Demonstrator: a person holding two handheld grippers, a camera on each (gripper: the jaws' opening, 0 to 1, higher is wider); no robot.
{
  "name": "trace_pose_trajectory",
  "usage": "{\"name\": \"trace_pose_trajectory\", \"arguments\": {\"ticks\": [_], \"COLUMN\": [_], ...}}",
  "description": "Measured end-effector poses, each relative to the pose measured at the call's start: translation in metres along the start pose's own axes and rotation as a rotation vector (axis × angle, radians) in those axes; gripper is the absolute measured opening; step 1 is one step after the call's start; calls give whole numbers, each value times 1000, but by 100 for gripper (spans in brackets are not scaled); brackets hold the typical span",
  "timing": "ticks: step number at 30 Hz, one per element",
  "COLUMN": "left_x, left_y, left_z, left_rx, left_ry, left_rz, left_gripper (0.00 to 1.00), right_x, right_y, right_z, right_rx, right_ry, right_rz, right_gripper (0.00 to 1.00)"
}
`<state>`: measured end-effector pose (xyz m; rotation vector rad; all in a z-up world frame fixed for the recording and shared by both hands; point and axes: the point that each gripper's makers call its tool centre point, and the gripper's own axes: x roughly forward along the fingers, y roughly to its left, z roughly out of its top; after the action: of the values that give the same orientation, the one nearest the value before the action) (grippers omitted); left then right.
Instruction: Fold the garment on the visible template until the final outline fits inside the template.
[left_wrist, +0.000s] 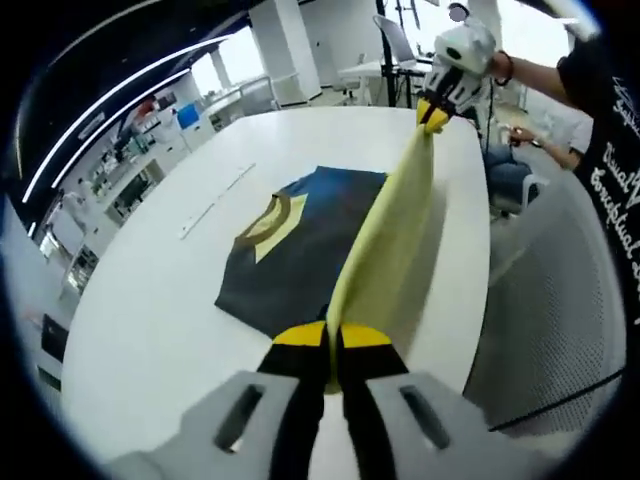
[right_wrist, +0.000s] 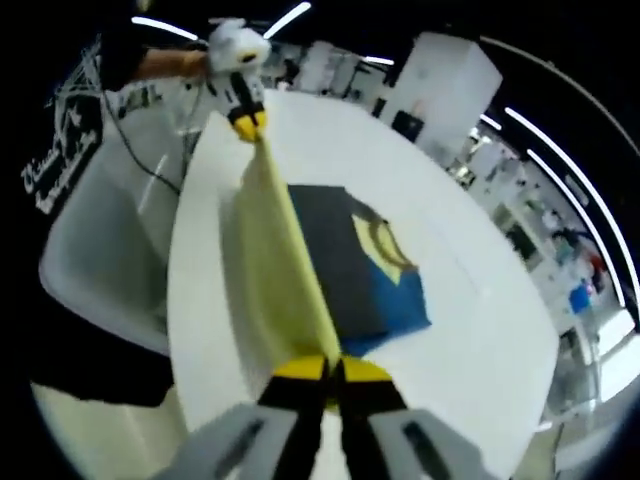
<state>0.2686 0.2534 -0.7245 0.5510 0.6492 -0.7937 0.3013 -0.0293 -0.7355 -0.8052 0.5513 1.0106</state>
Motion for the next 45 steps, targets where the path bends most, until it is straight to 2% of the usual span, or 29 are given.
{"name": "trace_pose_trajectory", "arguments": {"ticks": [5,13,21,29,39,45], "left_x": [0,6,9,15,33,52], "left_y": [13,33,61,90,119,136], "left_z": [4,16,25,35,40,40], "left_rx": [0,14,36,11,-16,-44], "left_ry": [-9,-34,-52,-76,-91,-81], "left_rz": [32,87,144,193,213,215], "left_gripper": [0,0,0,0,0,0], "right_x": [1,6,10,22,43,63], "right_y": [-12,-31,-55,-85,-117,-134], "right_z": [13,19,28,39,43,36], "right_rx": [-8,-2,22,17,26,83], "right_ry": [-23,-35,-65,-81,-74,-59], "right_rz": [-37,-77,-124,-168,-209,-205], "right_gripper": [0,0,0,0,0,0]}}
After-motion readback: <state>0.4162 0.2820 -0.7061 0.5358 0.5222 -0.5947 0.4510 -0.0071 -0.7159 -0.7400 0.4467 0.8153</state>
